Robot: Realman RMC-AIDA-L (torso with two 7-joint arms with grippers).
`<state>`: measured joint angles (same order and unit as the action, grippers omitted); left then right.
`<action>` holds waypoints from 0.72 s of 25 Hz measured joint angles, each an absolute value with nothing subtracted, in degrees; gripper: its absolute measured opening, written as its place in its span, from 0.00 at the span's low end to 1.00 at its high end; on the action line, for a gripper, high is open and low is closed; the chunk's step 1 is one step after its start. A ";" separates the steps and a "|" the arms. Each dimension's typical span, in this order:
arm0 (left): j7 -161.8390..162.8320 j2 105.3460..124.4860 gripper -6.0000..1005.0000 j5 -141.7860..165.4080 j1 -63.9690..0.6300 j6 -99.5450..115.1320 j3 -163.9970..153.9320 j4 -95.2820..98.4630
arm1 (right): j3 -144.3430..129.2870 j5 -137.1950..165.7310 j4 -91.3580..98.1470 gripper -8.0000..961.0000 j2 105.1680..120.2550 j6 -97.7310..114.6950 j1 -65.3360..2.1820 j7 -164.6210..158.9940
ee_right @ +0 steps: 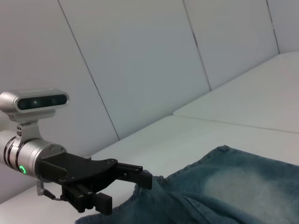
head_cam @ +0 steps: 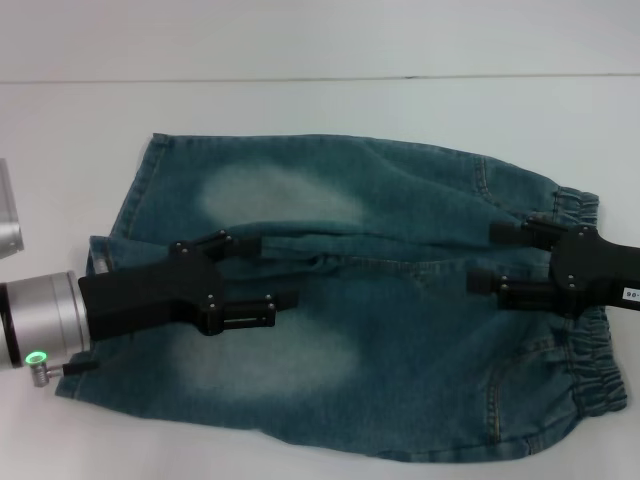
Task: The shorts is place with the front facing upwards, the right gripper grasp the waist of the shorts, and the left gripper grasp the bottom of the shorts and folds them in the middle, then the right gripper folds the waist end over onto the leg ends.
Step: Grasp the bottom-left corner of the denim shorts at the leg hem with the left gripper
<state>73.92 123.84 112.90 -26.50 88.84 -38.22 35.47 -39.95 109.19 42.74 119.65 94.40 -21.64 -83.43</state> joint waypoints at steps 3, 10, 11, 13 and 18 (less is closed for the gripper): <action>73.95 123.79 0.93 112.93 -26.55 89.21 -38.19 35.68 | -39.95 109.12 42.48 0.98 119.67 94.40 -21.70 -83.42; 74.88 123.75 0.93 112.95 -26.74 90.15 -38.08 36.18 | -39.91 108.93 42.42 0.98 119.71 94.06 -21.94 -83.29; 75.58 123.64 0.93 112.95 -26.31 91.44 -37.68 36.94 | -39.85 108.88 42.42 0.98 119.69 94.08 -21.95 -83.29; 76.38 123.34 0.93 112.95 -25.11 94.84 -36.48 38.65 | -39.74 108.83 42.42 0.98 119.65 94.02 -21.96 -83.29; 82.03 122.61 0.93 113.08 -20.83 101.17 -33.14 45.35 | -39.95 108.83 42.42 0.98 119.73 93.19 -21.97 -83.29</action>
<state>82.03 122.61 113.08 -20.83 101.17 -33.14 45.35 -39.95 108.83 42.42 119.73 93.19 -21.97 -83.29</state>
